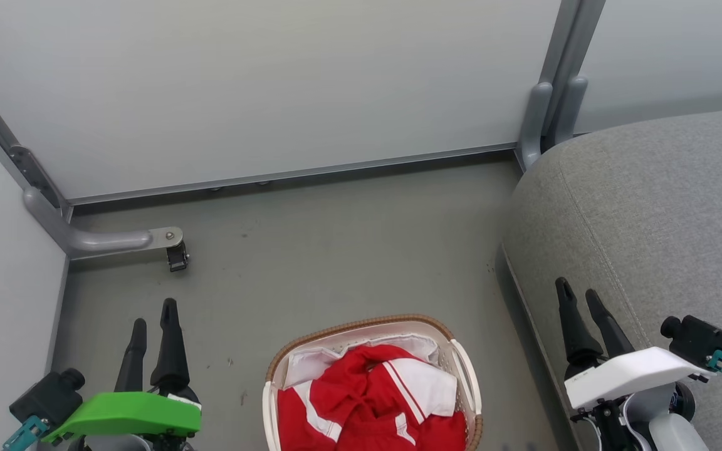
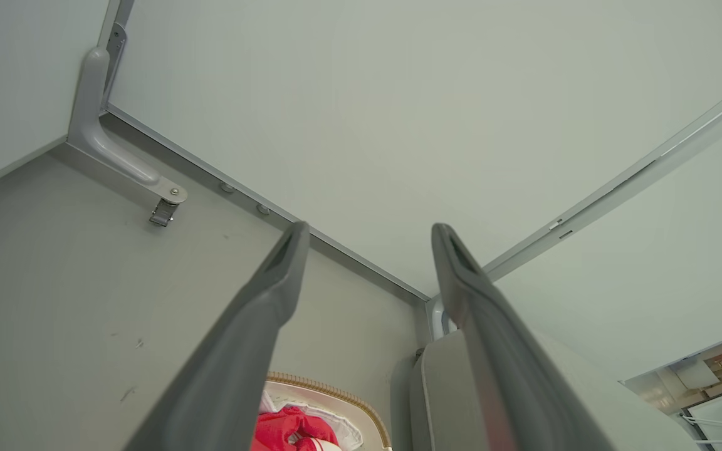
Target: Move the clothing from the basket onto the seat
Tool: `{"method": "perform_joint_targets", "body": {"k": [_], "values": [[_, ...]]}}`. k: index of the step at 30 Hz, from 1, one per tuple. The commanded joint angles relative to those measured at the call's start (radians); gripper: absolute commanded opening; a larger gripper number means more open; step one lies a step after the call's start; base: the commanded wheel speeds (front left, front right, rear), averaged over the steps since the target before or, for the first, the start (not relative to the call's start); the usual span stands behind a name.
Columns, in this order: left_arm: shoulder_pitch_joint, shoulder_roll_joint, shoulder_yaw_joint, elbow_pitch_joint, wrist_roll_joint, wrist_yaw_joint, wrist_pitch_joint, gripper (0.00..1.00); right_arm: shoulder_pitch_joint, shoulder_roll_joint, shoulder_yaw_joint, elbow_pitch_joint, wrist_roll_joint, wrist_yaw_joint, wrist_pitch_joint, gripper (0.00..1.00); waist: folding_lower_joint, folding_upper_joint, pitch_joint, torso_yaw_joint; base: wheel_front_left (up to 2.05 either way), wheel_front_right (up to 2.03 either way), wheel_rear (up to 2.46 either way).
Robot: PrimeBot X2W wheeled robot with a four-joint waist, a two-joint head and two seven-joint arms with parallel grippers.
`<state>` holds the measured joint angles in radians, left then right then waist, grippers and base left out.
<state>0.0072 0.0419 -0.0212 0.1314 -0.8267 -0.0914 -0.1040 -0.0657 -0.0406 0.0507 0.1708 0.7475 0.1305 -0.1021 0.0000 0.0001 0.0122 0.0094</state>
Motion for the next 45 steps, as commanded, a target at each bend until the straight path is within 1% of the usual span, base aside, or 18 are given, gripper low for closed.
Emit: {"method": "perform_joint_targets", "body": {"k": [1,15,24,45], "values": [[0.003,0.007,-0.005,-0.017,0.038,0.006,-0.01,1.0,-0.003,-0.006,0.006,-0.016,-0.037,0.0,-0.013,1.0,0.0,-0.0001,0.0,0.001,0.0,0.0,0.0],[0.027,0.008,-0.02,0.018,0.204,0.029,-0.049,1.0,0.005,-0.008,0.034,0.007,-0.196,0.0,-0.051,1.0,0.0,-0.0001,-0.004,0.004,0.0,0.0,0.0],[0.038,0.009,-0.029,0.039,0.299,0.033,-0.071,1.0,0.009,-0.009,0.051,0.031,-0.293,0.0,-0.073,1.0,0.0,-0.0001,-0.004,0.007,0.0,0.0,0.0],[0.069,0.011,-0.046,0.076,0.467,0.049,-0.117,1.0,0.024,-0.01,0.091,0.045,-0.478,0.0,-0.12,1.0,0.0,-0.0001,-0.011,0.01,0.0,0.0,0.0]]}}
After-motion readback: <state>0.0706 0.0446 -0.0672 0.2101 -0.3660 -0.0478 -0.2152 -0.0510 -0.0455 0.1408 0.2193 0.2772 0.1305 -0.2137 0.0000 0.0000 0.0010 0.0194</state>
